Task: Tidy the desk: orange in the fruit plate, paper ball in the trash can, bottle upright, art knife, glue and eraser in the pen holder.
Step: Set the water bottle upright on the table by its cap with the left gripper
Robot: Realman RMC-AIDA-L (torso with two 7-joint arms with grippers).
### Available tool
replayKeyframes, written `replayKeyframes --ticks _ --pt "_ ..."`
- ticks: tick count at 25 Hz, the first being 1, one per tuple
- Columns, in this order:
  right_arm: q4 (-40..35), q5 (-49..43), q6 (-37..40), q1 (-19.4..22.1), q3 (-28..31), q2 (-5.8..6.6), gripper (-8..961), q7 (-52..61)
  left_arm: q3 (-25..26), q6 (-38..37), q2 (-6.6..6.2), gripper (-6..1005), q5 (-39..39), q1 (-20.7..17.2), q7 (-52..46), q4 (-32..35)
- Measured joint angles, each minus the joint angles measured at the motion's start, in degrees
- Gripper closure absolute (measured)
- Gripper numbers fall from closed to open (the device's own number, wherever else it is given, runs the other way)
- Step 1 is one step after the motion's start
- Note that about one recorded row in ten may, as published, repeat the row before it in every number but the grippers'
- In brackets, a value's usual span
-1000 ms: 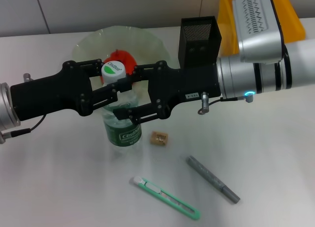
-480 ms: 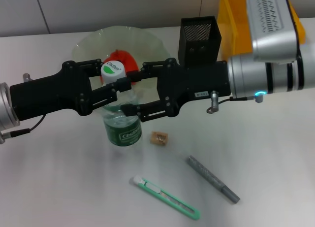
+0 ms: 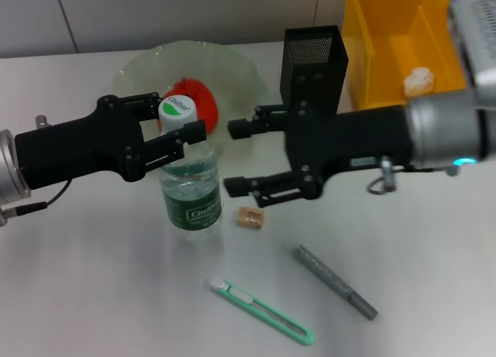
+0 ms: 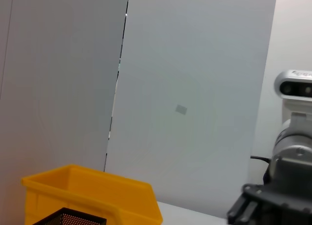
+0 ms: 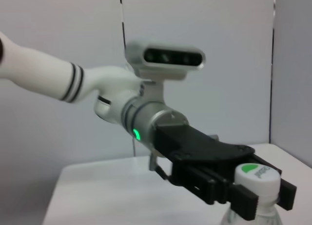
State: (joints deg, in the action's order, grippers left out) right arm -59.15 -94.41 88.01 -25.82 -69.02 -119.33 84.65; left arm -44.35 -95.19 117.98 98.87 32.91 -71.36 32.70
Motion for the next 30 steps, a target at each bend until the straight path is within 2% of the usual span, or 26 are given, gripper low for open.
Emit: replayKeyframes --ticks 2,3,6,7,8,10,12,17,25,30 --pt "-2.06 0.02 4.07 2.39 3.57 0.05 175 0.79 0.02 -0.03 -0.04 555 0.00 0.01 0.00 0.03" --pt "-2.06 0.02 4.07 2.39 3.57 0.05 175 0.79 0.07 -0.08 -0.12 555 0.00 0.02 -0.01 0.08" --pt "-2.80 -0.14 9.79 4.67 9.88 0.10 175 0.82 0.13 -0.16 -0.25 555 0.00 0.03 -0.18 0.21" --pt "-2.74 -0.47 11.76 5.31 12.63 0.16 175 0.82 -0.07 -0.27 -0.89 555 0.01 0.04 -1.49 0.98" --pt "-2.48 -1.52 14.18 5.95 16.38 0.34 175 0.83 -0.07 -0.27 -0.89 555 0.01 0.04 -1.49 0.98" --pt "-2.21 -3.37 16.21 6.45 19.98 0.56 175 0.86 -0.27 -0.32 -1.28 555 0.03 0.09 -2.29 1.37" --pt "-2.08 -8.20 18.94 7.08 25.90 0.86 175 0.93 -0.32 -0.43 -2.04 555 0.12 0.48 -3.26 1.57" --pt "-2.07 -15.08 21.78 7.36 29.73 1.12 175 1.57 -0.13 -0.55 -3.04 554 0.17 0.61 -5.12 2.39" --pt "-1.69 -16.42 22.55 8.07 30.02 1.03 176 1.41 0.03 1.28 -4.69 554 0.19 0.35 -6.52 3.68" --pt "0.18 -16.77 22.22 7.74 30.08 1.38 176 1.19 0.11 4.97 -4.90 554 0.22 -0.77 -5.97 3.69"
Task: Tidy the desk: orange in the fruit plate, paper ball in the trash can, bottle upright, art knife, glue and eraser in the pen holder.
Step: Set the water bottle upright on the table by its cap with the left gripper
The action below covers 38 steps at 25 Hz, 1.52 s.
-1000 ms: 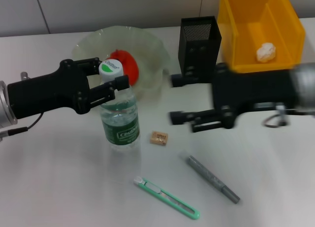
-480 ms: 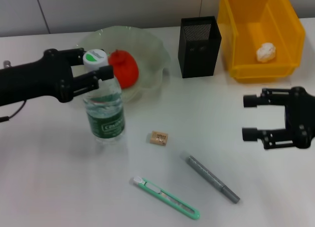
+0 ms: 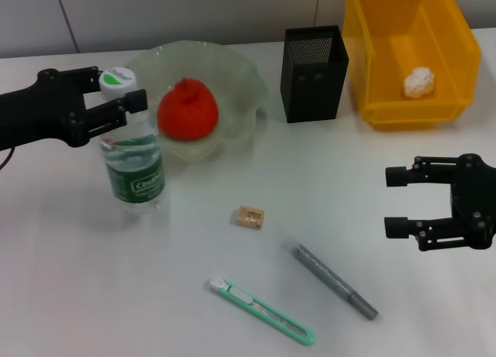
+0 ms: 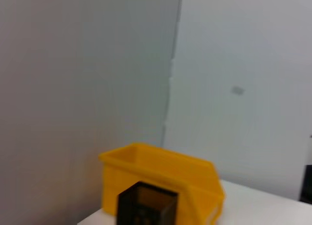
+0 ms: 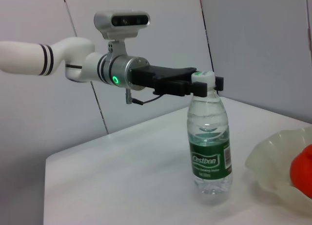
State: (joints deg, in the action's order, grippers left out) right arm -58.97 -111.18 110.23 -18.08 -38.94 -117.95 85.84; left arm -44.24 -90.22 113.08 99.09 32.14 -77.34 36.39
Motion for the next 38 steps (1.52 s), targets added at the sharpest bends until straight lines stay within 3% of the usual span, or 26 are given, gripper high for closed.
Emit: replayKeyframes --ticks 9,14,17,20,38 --pt "1.50 -0.28 -0.53 -1.09 -0.03 0.35 176 -0.22 3.62 3.75 -0.22 554 0.04 -2.00 1.62 0.16" --pt "1.82 -0.85 -0.95 -1.43 -0.08 0.43 176 -0.29 5.33 5.11 0.29 554 -0.30 -3.72 1.72 1.65" --pt "2.23 -1.11 -1.09 -1.61 -0.08 0.44 176 -0.30 7.00 6.04 1.47 554 -0.64 -5.09 2.62 3.06" --pt "2.40 -1.15 -1.14 -1.74 -0.42 0.44 176 -0.32 7.69 6.14 1.87 554 -0.68 -5.56 2.99 3.49" --pt "3.45 -1.18 -1.93 -2.71 -0.52 0.43 175 -0.42 8.87 7.07 2.72 554 -0.75 -6.58 3.74 3.55"
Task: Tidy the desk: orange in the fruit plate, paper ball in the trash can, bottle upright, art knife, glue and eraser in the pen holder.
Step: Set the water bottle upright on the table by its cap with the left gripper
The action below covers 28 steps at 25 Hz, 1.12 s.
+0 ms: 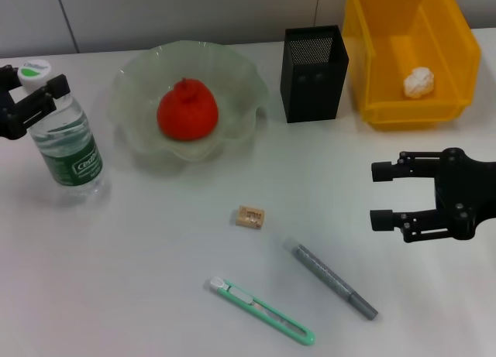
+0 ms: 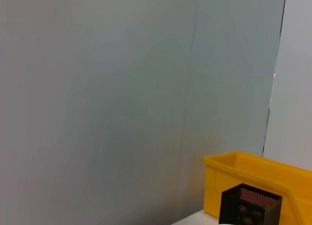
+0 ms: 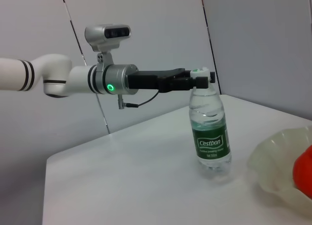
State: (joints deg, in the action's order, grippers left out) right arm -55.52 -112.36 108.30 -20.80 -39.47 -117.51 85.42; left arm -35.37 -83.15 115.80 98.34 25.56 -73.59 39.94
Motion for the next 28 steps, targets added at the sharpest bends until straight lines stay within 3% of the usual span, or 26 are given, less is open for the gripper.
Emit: replayKeyframes --ticks 15,19,28 --pt "0.52 -0.71 -0.38 -0.37 0.00 -0.08 176 -0.48 -0.31 1.51 0.70 554 0.23 1.18 -1.23 -0.26" --pt "0.89 -0.78 -0.48 -0.52 0.00 -0.05 175 -0.59 0.02 1.60 1.88 554 0.14 1.24 -0.47 -0.11" --pt "1.14 -0.84 -0.58 -0.55 0.00 0.00 176 -0.61 0.15 1.77 2.62 554 -0.78 0.84 2.08 -1.47"
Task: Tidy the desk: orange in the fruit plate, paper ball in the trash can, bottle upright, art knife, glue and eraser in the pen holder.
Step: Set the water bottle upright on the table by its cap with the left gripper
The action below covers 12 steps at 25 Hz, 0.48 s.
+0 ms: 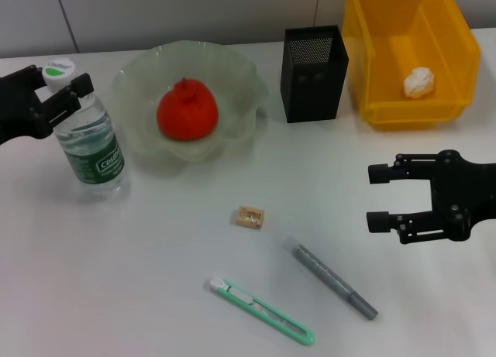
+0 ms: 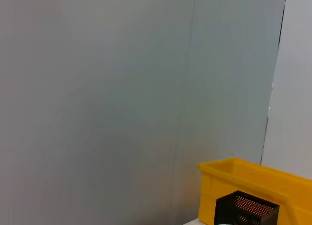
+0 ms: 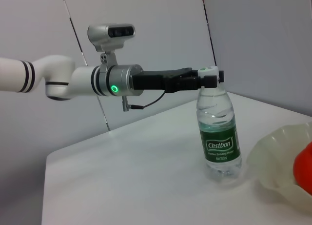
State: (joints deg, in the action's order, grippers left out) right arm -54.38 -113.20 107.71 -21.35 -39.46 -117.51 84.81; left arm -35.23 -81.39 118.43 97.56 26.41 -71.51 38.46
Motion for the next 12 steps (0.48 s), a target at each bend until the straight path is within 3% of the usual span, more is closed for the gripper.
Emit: replayKeyframes --ticks 12 --pt "0.85 -0.58 -0.67 -0.55 0.00 0.11 174 -0.24 -0.04 0.09 0.01 553 -2.79 -0.56 5.20 -6.30"
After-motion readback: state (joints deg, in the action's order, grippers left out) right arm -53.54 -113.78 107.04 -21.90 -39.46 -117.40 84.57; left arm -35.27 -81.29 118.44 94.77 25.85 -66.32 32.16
